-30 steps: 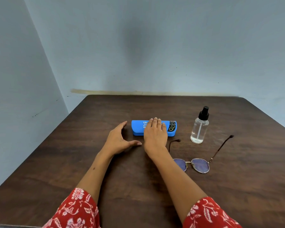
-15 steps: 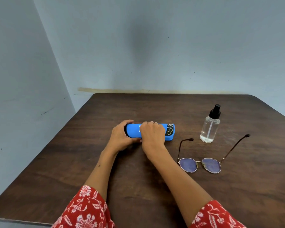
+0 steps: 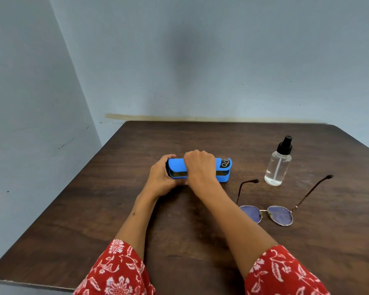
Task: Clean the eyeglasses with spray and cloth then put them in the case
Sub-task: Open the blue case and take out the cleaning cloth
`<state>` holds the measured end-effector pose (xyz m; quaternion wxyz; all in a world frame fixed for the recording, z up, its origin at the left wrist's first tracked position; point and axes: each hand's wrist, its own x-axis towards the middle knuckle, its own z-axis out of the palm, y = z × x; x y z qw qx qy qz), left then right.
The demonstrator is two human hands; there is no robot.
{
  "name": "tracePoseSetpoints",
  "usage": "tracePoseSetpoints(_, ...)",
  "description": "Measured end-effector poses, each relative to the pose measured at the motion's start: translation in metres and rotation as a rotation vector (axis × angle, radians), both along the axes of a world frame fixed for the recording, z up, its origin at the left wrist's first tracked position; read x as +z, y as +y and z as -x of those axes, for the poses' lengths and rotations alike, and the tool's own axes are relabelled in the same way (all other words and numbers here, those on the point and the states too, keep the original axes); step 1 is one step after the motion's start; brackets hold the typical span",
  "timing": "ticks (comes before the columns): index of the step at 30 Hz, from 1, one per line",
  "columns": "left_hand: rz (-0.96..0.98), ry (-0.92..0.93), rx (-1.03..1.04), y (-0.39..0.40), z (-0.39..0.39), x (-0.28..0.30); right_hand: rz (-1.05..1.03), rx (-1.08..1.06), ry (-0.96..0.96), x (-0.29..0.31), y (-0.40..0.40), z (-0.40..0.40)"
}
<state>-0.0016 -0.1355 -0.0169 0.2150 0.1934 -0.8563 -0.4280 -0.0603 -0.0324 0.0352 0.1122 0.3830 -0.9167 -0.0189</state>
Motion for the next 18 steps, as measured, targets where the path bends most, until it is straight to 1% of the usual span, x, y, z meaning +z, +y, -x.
tracePoseSetpoints(7, -0.086, -0.043, -0.020, 0.001, -0.001, 0.000, 0.142, -0.106, -0.157, 0.030, -0.007, 0.013)
tracePoseSetpoints(10, -0.075, -0.050, -0.048, 0.002, -0.001, 0.001, 0.178, -0.148, -0.222, 0.036, -0.014, 0.019)
tracePoseSetpoints(13, -0.072, -0.095, -0.038, 0.000, 0.001, 0.001, 0.196, -0.183, -0.281, 0.037, -0.022, 0.024)
tracePoseSetpoints(18, -0.042, -0.141, -0.034, 0.001, 0.002, 0.001, 0.215, -0.194, -0.337, 0.039, -0.025, 0.025)
